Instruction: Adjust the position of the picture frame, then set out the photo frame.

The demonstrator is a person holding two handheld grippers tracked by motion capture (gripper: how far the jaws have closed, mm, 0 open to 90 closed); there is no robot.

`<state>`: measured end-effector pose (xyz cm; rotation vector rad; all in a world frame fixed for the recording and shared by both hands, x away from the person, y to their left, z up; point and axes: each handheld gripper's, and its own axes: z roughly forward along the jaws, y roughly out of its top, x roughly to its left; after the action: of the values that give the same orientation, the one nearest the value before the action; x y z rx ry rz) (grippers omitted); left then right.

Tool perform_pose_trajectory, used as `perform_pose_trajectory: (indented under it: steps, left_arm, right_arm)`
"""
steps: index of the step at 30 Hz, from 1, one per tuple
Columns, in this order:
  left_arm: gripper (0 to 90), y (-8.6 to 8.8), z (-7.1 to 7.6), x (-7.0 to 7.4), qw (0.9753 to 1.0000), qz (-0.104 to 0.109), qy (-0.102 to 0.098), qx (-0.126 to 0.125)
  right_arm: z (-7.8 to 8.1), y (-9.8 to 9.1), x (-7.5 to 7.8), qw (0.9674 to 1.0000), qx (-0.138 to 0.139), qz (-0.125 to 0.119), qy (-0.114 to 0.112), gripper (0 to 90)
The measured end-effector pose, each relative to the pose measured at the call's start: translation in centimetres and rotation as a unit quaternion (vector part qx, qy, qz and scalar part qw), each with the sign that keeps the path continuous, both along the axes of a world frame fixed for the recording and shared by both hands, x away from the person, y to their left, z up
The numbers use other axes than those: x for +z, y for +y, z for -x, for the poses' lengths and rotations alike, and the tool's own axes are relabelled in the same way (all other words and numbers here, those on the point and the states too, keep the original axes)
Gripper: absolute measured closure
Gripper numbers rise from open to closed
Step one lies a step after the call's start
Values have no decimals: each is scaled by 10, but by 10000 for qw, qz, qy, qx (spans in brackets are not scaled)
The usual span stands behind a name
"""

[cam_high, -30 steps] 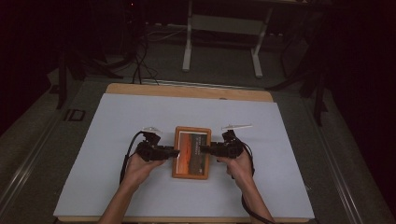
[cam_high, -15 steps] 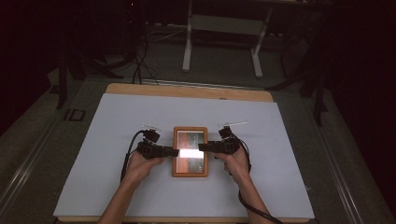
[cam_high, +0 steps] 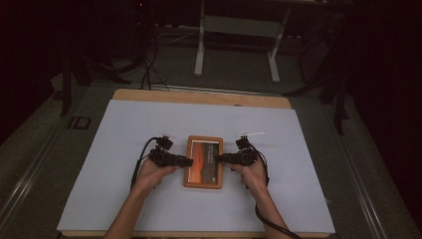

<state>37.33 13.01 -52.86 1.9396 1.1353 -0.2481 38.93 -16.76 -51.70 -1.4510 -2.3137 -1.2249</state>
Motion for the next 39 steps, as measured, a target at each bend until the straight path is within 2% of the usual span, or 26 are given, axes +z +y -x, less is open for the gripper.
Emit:
perform_pose_trajectory:
  steps: [5, 9, 11, 14, 16, 18, 22, 25, 26, 27, 28, 29, 32, 34, 37, 39]
  left_arm:
    - [512, -3, 4, 5, 9989, -277, -341, 171]
    - [474, -4, 11, 10, 9957, -617, -649, 216]
    - [471, -3, 14, 12, 9947, -632, -767, 261]
    - [471, -2, 20, 14, 9917, -748, -979, 377]
    - [470, 0, 23, 15, 9897, -809, -1088, 466]
    - [470, 2, 27, 16, 9867, -921, -1229, 536]
    - [470, 5, 35, 20, 9837, -919, -1386, 679]
    - [470, 9, 42, 24, 9812, -844, -1547, 788]
    - [471, 9, 42, 24, 9812, -844, -1547, 788]
    - [471, 12, 46, 28, 9793, -808, -1653, 843]
    - [471, 13, 49, 30, 9781, -774, -1712, 899]
    - [471, 15, 51, 32, 9771, -711, -1772, 935]
    - [484, 20, 62, 35, 9744, -544, -1934, 1004]
    - [493, 22, 67, 36, 9753, -494, -1943, 928]
    - [492, 23, 74, 36, 9750, -598, -1945, 899]
    - [491, 25, 79, 37, 9739, -565, -1936, 1045]
  right_arm:
    - [0, 0, 0, 10000, 33, 37, -71, 535]
    - [2, -5, 3, 9997, -43, 128, -209, 511]
    - [2, -9, 5, 9995, -81, 142, -267, 494]
    - [4, -12, 8, 9991, -114, 196, -370, 486]
    - [5, -13, 10, 9983, -80, 272, -502, 479]
    - [8, -13, 13, 9970, -80, 389, -657, 466]
    - [12, -11, 22, 9935, 4, 589, -975, 448]
    - [14, -8, 30, 9895, 100, 749, -1231, 442]
    - [14, -8, 30, 9895, 100, 749, -1231, 442]
    - [15, -6, 32, 9879, 133, 799, -1325, 442]
    - [15, -2, 38, 9842, 195, 921, -1500, 445]
    - [15, 0, 40, 9825, 227, 971, -1573, 450]
    - [15, 4, 45, 9805, 230, 1030, -1660, 466]
    - [15, 6, 48, 9792, 230, 1060, -1712, 495]
    - [13, 10, 51, 9769, 247, 1192, -1757, 535]
    - [12, 14, 54, 9759, 328, 1262, -1752, 557]
